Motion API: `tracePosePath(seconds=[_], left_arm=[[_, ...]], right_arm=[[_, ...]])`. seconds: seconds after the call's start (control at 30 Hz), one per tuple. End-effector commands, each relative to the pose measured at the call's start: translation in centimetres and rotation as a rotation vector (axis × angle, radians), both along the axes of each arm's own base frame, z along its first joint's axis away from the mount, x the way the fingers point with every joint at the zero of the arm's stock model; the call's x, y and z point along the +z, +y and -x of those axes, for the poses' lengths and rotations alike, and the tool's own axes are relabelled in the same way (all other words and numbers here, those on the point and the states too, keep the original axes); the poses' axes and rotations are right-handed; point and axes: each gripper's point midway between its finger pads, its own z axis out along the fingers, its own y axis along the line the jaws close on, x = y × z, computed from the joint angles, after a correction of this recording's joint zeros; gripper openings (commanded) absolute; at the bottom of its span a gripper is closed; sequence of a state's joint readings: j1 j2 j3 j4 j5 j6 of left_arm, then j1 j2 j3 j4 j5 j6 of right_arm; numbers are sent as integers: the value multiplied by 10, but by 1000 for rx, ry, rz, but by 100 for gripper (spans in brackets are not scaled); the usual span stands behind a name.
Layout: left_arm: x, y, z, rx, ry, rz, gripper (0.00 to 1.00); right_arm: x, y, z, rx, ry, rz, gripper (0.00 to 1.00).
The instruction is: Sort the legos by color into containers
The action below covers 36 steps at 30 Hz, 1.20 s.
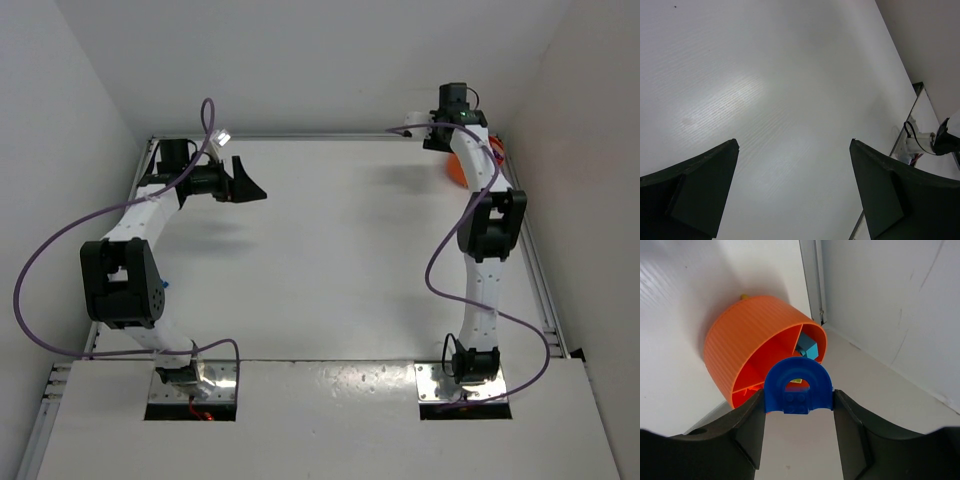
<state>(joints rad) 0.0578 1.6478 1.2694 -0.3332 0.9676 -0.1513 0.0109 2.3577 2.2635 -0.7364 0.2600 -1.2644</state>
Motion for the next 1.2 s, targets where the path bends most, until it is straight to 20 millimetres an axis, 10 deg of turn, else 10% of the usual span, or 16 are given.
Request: tracePosePath(seconds=[0.0, 1.17], left_arm=[[5, -3, -3, -13, -23, 11, 100], [-1, -4, -9, 7, 13, 37, 100]], right_arm=[[31, -15, -9, -22, -76, 53, 20], [-24, -54, -20, -38, -1, 125, 33]])
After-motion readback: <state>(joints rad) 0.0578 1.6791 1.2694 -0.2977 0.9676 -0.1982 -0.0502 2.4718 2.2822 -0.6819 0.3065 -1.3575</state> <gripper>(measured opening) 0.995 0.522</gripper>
